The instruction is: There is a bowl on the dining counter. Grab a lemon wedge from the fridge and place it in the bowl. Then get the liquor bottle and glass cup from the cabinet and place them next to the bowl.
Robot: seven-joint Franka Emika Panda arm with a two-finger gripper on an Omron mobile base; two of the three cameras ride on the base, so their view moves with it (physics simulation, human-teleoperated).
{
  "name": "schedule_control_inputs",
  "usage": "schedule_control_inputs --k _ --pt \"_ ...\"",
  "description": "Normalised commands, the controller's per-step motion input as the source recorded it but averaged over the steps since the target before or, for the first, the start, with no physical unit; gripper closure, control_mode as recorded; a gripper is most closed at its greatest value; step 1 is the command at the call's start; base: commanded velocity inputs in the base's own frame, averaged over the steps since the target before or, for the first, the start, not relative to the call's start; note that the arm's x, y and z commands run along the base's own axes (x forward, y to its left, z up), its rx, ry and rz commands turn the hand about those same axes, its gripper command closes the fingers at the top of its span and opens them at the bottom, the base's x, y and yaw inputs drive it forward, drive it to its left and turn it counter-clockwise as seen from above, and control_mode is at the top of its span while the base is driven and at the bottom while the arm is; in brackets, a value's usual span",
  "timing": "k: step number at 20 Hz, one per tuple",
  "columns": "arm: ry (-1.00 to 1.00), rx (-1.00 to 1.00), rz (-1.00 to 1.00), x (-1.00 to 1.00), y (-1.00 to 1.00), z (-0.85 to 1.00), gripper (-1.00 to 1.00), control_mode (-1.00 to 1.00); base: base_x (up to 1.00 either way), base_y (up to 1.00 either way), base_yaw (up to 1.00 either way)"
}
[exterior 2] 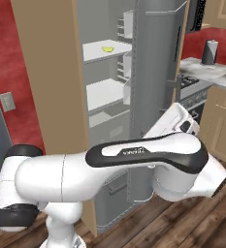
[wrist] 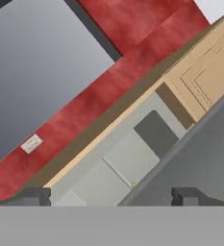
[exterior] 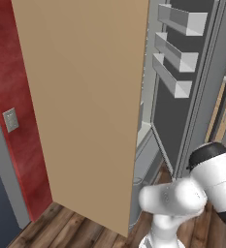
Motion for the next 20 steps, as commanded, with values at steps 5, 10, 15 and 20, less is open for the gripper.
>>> schedule_control_inputs --k 5,10,15,20 --pt "0.17 -0.13 -0.22 0.01 0.56 0.47 -1.0 -1.0 0.0 0.0 0.0" --pt "0.21 -0.13 -0.35 0.05 0.61 0.31 -1.0 -1.0 0.0 0.0 0.0" --pt "0.18 -0.16 -0.49 0.06 0.64 0.1 -1.0 -1.0 0.0 0.0 0.0" --pt "0.23 -0.12 -0.58 0.32 0.56 0.0 -1.0 -1.0 0.0 0.0 0.0"
